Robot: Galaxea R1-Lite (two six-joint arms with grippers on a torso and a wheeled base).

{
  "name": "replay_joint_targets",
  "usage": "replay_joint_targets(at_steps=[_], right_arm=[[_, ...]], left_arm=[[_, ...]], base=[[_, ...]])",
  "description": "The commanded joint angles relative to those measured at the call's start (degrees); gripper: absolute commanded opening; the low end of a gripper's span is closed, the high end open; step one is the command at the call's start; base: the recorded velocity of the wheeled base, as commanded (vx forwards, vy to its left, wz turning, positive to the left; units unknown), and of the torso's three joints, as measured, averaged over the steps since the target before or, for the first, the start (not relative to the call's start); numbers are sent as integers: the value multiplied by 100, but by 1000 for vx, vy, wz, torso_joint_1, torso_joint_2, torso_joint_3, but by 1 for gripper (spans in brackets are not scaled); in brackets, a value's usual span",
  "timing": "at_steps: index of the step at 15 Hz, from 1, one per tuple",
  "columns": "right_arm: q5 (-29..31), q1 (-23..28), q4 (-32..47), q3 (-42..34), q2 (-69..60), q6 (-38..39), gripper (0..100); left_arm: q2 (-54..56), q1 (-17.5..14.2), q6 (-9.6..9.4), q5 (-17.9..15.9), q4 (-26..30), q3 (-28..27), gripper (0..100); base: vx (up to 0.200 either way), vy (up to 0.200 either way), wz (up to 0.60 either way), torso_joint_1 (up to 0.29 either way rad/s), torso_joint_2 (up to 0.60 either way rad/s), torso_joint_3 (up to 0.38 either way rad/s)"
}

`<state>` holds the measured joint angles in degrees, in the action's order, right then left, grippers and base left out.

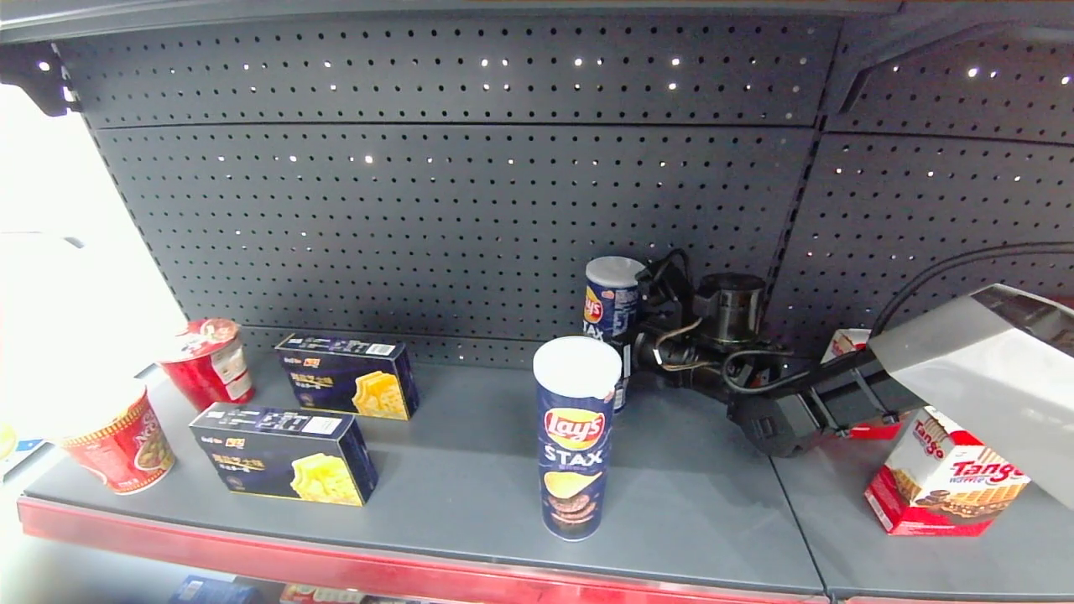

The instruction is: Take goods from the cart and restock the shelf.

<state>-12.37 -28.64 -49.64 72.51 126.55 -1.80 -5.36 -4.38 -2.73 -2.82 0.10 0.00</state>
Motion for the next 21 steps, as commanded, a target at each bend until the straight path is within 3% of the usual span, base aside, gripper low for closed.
replay_joint_targets(at_steps=[1, 7, 10, 12, 15, 16, 18, 21], right_arm=[[77, -10, -11, -299, -315, -13, 100], [183, -28, -72, -2039, -1607, -39, 100], [244, 25, -81, -3129, -2882, -321, 100], [833, 16, -28, -3498, -3594, -365, 100], [1062, 69, -19, -3920, -4428, -365, 100], [1035, 165, 200, -4307, -5430, -365, 100], [1035, 174, 666, -4518, -6213, -400, 100], [1009, 772, 1334, -5467, -7883, -813, 100]], left_arm=[[-9, -2, 1, 0, -1, 0, 100], [-9, -2, 1, 0, -1, 0, 100], [-9, -2, 1, 0, -1, 0, 100], [-9, -2, 1, 0, -1, 0, 100], [-9, -2, 1, 0, -1, 0, 100], [-9, -2, 1, 0, -1, 0, 100], [-9, -2, 1, 0, -1, 0, 100], [-9, -2, 1, 0, -1, 0, 100]], base=[[0, 0, 0, 0, 0, 0], [0, 0, 0, 0, 0, 0], [0, 0, 0, 0, 0, 0], [0, 0, 0, 0, 0, 0], [0, 0, 0, 0, 0, 0], [0, 0, 0, 0, 0, 0], [0, 0, 0, 0, 0, 0], [0, 0, 0, 0, 0, 0]])
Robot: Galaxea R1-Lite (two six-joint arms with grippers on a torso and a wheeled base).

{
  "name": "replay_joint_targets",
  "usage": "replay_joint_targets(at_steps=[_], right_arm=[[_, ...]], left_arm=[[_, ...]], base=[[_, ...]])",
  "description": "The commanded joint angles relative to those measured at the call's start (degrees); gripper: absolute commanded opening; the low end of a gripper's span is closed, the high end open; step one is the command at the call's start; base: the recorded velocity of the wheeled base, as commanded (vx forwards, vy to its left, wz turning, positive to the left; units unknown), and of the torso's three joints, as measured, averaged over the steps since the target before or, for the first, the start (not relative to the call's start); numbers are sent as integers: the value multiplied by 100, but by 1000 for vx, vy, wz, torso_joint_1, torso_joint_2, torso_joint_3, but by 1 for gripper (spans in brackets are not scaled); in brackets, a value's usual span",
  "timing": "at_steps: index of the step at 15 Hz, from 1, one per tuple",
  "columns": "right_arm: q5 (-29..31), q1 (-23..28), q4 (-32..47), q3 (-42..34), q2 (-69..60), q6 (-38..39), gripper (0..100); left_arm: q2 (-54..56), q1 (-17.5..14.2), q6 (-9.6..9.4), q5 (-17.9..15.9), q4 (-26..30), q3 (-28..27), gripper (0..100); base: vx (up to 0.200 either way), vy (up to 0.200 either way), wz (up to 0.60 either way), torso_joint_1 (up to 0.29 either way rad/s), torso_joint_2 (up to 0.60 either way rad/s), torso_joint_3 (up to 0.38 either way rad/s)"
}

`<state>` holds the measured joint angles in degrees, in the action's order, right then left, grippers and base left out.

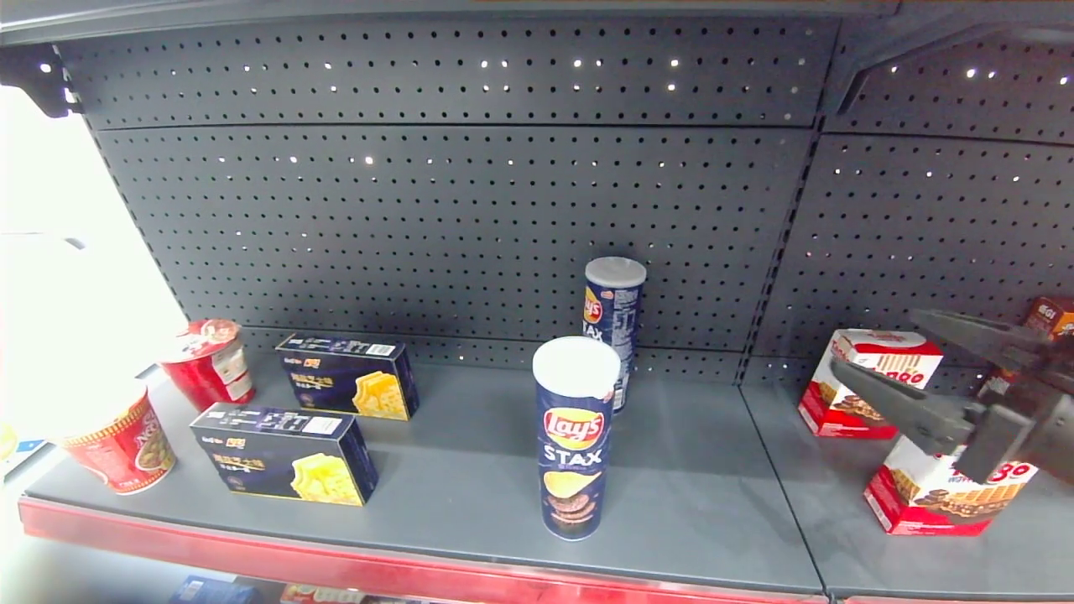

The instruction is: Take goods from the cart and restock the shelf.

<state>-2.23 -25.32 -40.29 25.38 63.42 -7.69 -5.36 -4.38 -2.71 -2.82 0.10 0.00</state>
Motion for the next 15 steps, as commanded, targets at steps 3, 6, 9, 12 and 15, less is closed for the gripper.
replay_joint_targets(at_steps=[3, 6, 9, 12, 15], right_arm=[[-172, 1829, 716, -1659, -3169, -198, 100], [-190, 2558, 1129, -2538, -4320, -4, 100], [188, 2594, 2851, -2538, -5533, 391, 100], [329, 2681, 3757, -2538, -5999, 664, 100], [337, 2620, 4047, -2538, -6131, 796, 100]], left_arm=[[-9, -2, -2, 0, -1, 0, 100], [-9, -2, -2, 0, -1, 0, 100], [-9, -2, -2, 0, -1, 0, 100], [-9, -2, -2, 0, -1, 0, 100], [-9, -2, -2, 0, -1, 0, 100]], base=[[0, 0, 0, 0, 0, 0], [0, 0, 0, 0, 0, 0], [0, 0, 0, 0, 0, 0], [0, 0, 0, 0, 0, 0], [0, 0, 0, 0, 0, 0]])
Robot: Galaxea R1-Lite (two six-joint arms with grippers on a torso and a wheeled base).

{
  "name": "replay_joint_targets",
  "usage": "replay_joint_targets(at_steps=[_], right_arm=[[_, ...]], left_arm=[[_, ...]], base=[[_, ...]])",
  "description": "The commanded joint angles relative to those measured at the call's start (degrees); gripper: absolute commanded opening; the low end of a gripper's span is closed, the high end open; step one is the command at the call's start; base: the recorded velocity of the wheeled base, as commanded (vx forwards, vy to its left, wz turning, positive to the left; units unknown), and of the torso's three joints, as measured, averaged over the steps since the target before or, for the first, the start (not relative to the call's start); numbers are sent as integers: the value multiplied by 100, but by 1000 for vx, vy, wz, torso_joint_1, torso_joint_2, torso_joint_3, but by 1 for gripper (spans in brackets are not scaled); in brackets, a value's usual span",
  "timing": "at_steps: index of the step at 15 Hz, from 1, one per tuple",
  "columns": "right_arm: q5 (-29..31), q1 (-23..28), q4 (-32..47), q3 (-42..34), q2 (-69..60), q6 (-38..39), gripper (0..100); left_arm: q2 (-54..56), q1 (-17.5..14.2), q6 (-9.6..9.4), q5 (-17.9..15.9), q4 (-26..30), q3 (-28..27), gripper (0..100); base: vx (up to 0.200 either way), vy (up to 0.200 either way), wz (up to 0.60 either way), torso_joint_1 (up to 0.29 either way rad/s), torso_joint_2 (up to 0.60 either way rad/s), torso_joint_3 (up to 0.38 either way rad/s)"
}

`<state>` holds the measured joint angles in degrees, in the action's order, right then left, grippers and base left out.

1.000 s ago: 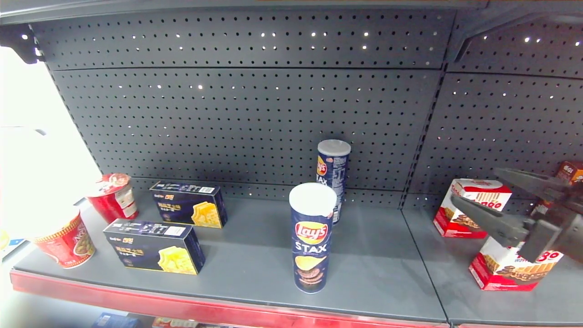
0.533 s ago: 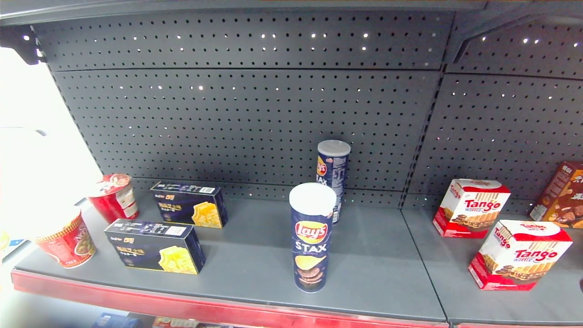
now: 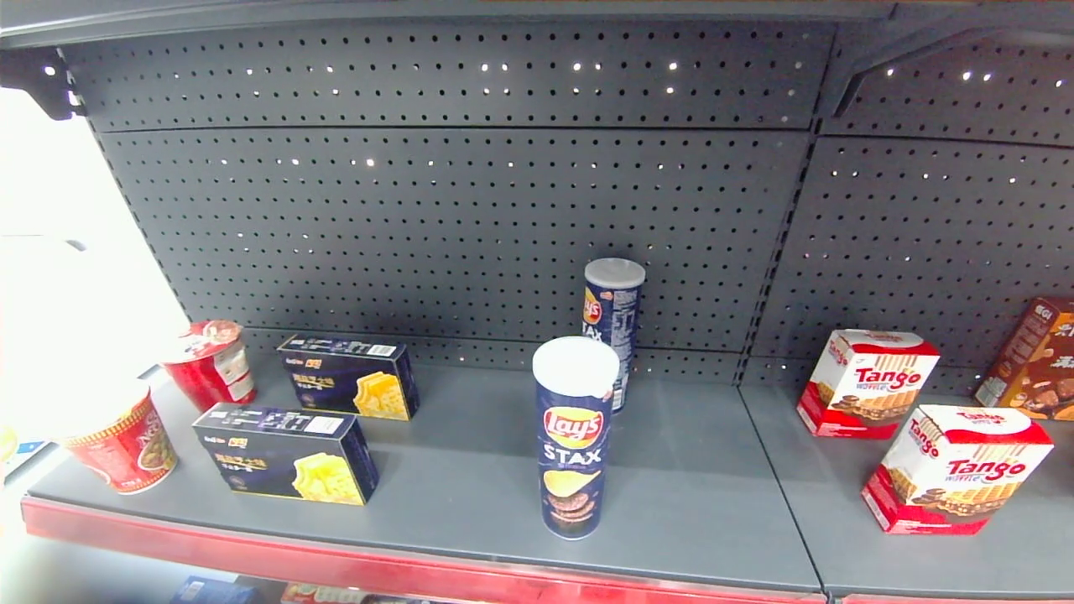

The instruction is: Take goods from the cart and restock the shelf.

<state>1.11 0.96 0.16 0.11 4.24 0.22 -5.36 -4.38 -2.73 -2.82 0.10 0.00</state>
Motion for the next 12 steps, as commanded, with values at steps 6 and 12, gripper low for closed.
replay_joint_targets(at_steps=[6, 12], right_arm=[[-5, -96, 2, -11, -424, -13, 100], [-5, -96, 2, -11, -424, -13, 100]], left_arm=[[-9, -2, 1, 0, -1, 0, 100], [-9, -2, 1, 0, -1, 0, 100]], base=[[0, 0, 0, 0, 0, 0], [0, 0, 0, 0, 0, 0]])
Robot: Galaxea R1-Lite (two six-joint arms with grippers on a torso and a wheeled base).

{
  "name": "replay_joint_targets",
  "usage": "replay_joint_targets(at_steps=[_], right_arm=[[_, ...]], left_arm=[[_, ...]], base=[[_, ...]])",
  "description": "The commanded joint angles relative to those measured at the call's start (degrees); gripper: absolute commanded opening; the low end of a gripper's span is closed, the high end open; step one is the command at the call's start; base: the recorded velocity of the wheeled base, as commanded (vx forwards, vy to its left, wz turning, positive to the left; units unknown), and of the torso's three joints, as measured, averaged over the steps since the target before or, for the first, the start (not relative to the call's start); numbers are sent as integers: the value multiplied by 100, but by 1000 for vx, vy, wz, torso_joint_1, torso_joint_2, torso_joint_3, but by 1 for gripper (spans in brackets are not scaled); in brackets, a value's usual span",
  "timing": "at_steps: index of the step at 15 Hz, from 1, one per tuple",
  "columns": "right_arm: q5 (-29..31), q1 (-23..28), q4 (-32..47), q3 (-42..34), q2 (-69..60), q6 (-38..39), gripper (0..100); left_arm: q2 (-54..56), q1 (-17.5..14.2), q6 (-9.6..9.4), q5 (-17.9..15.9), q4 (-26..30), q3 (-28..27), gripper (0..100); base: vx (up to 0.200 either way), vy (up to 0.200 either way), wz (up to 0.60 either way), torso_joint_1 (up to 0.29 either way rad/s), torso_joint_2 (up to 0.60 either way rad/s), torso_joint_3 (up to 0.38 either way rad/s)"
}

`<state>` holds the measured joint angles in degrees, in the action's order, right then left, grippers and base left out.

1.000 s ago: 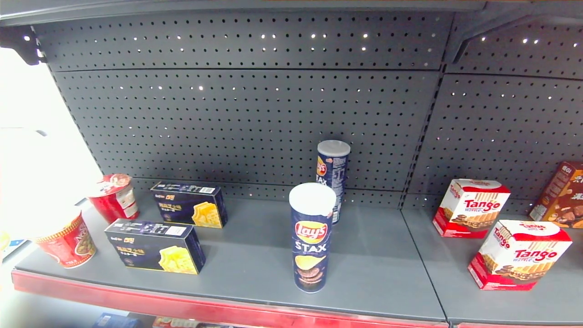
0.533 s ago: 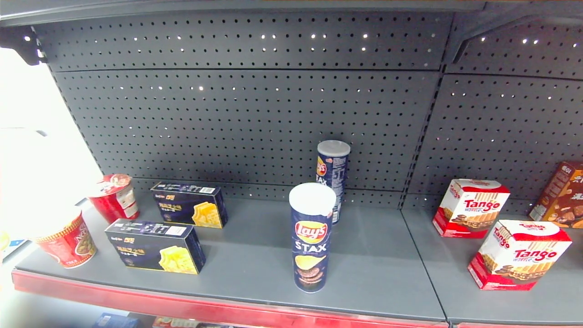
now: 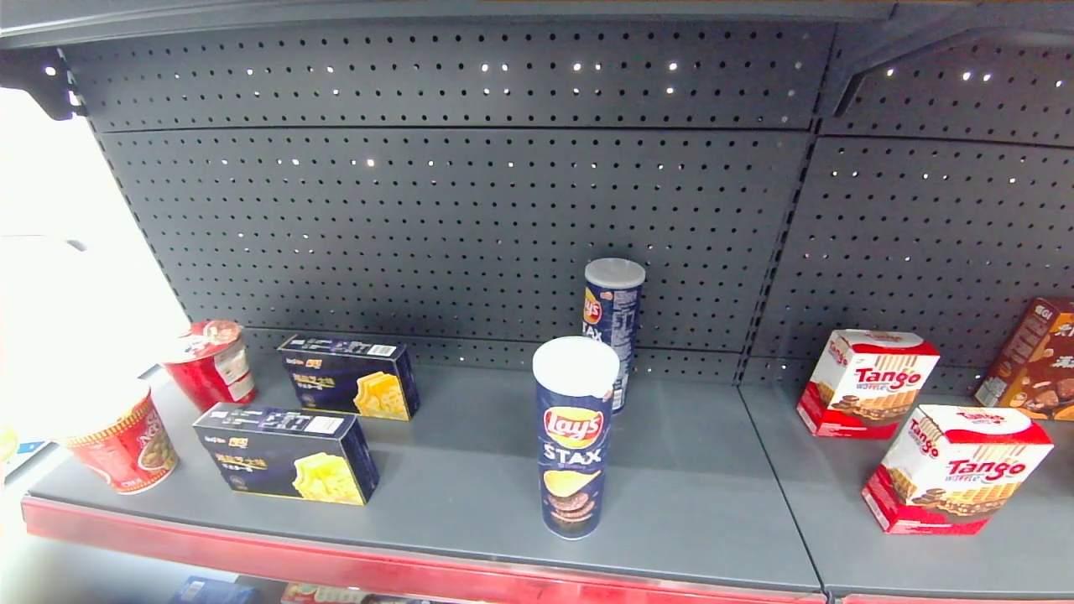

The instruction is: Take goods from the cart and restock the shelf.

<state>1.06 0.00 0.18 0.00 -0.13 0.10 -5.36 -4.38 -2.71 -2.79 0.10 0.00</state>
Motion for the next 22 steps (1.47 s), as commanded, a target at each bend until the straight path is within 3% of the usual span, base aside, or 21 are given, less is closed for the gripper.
replay_joint_targets(at_steps=[1, 4, 5, 6, 7, 10, 11, 12, 13, 16, 17, 18, 20, 22], right_arm=[[-1, 0, -1, 0, 13, -1, 100], [-1, 0, -1, 0, 13, -1, 100], [-1, 0, -1, 0, 13, -1, 100], [-1, 0, -1, 0, 13, -1, 100], [-1, 0, -1, 0, 13, -1, 100], [-1, 0, -1, 0, 13, -1, 100], [-1, 0, -1, 0, 13, -1, 100], [-1, 0, -1, 0, 13, 8, 100], [-1, 0, -1, 0, 13, -1, 100], [-1, 0, -1, 0, 13, -1, 100], [-1, 0, -1, 0, 13, -1, 100], [-1, 0, -1, 0, 13, -1, 100], [-1, 0, -1, 0, 13, -1, 100], [-1, 0, -1, 0, 13, -1, 100]], left_arm=[[-9, -2, -2, -2, -1, 0, 100], [9, 25, -90, -37, -10, 0, 100], [106, 262, -345, -99, -27, 0, 100], [317, 569, -485, -125, -45, 0, 100], [255, 569, -723, -160, -54, 0, 100], [53, 622, -740, -248, -27, -9, 100], [-931, 1334, -960, -371, -854, -1257, 100], [-2206, 1835, -977, -116, -1003, -1644, 100], [-2698, 2152, -986, 77, -1135, -2224, 100], [-4500, 2960, -1109, -275, -1170, -2927, 100], [-4869, 3066, -1232, -318, -1249, -2988, 100], [-5581, 3153, -1478, -327, -1636, -3173, 100], [-6679, 3180, -1417, -327, -1952, -3551, 100], [-7541, 3162, -1171, -336, -2084, -3981, 100]], base=[[0, 0, 0, 0, 0, 0], [0, 0, 0, 0, 0, 0], [0, 0, 0, 0, 0, 0], [0, 0, 0, 0, 0, 0], [0, 0, 0, 0, 0, 0], [0, 0, 0, 0, 0, 0], [0, 0, 0, 0, 0, 0], [0, 0, 0, 0, 0, 0], [0, 0, 0, 0, 0, 0], [0, 0, 0, 0, 0, 0], [0, 0, 0, 0, 0, 0], [0, 0, 0, 0, 0, 0], [0, 0, 0, 0, 0, 0], [0, 0, 0, 0, 0, 0]])
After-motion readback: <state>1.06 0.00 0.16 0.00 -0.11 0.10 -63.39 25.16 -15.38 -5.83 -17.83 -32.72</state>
